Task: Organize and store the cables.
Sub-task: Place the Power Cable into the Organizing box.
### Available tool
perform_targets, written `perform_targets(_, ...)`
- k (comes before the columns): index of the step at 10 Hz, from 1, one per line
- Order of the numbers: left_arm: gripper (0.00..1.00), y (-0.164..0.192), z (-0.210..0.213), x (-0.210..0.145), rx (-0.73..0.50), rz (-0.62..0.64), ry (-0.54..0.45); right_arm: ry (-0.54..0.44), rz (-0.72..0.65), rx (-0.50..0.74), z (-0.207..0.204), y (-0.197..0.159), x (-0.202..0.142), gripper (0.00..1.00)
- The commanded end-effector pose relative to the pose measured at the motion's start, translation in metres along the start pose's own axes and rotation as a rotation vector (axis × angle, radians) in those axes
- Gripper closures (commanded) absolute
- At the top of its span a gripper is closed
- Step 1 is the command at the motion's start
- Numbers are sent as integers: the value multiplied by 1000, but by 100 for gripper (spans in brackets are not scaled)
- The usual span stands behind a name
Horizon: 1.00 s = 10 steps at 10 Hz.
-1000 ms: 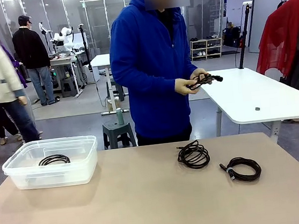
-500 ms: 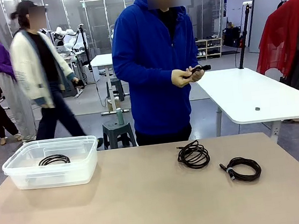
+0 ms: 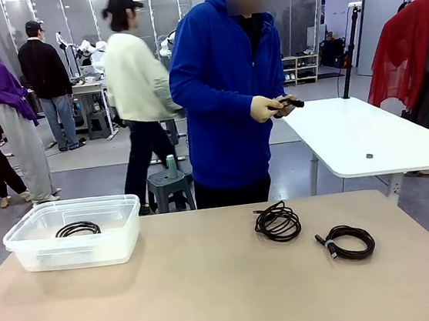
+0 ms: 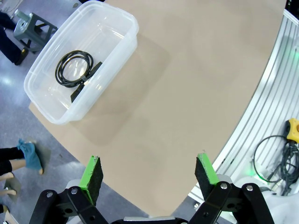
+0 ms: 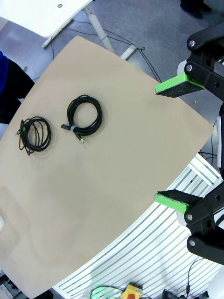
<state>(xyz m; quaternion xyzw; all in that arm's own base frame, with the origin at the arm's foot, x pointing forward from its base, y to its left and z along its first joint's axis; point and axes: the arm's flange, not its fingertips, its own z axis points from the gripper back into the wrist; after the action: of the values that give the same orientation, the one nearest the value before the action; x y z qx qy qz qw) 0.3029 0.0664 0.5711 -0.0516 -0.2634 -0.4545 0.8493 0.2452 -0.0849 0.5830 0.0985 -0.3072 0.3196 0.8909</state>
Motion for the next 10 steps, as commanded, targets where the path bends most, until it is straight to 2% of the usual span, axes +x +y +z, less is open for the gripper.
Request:
perform_targets(1,0,0,2,-1,9,6,6,-3,-4,-3,0,-1,-1,0)
perform_targets(10,0,0,2,-1,9,6,6,-3,-4,-3,0,-1,-1,0)
